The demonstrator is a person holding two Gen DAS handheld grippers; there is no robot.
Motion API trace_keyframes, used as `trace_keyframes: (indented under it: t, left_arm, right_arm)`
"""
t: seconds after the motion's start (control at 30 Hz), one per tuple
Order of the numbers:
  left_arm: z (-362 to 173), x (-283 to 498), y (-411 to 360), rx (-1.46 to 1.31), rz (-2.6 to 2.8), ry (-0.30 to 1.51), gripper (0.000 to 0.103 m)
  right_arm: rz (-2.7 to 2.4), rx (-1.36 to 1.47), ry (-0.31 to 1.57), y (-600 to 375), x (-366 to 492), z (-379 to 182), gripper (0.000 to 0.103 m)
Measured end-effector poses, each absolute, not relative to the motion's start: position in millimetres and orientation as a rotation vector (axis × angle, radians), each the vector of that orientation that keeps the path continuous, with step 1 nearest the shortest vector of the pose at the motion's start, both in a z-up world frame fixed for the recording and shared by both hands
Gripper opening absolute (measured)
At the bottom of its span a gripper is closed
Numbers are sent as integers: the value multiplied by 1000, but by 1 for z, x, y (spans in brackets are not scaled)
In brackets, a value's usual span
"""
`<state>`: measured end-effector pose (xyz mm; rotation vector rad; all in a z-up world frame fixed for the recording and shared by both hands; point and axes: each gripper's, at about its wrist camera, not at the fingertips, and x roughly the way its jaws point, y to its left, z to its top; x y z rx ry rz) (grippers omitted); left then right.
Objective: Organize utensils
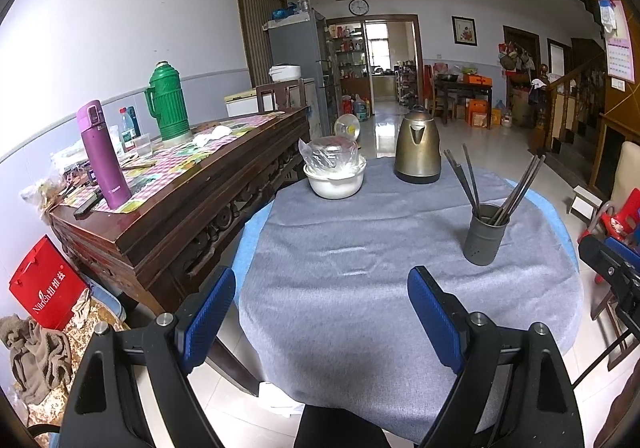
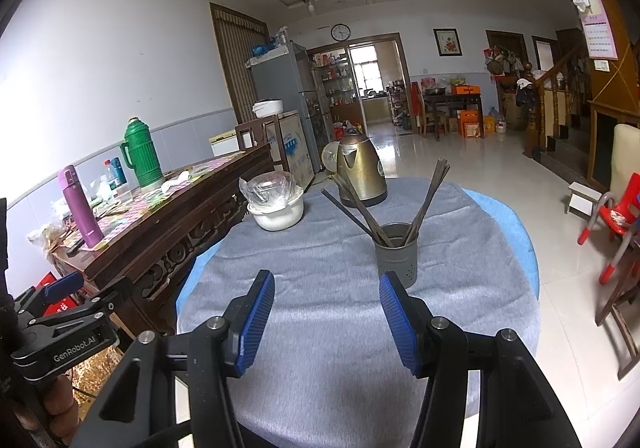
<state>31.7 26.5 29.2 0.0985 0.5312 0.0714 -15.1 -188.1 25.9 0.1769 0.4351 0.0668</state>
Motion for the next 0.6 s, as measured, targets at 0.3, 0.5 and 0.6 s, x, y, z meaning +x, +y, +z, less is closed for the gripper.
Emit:
trace_keyframes:
  t: [0.3,0.5,0.6]
  left_arm:
    - [30,44,19,115,67,551,88]
    - [27,63,12,119,66,580,88]
    - [27,78,7,113,63,596,88]
  right_arm:
    - [65,205,453,-194,-1,22,59]
    - [54,202,464,-201,15,19,59]
    - [40,200,468,-205,24,18,59]
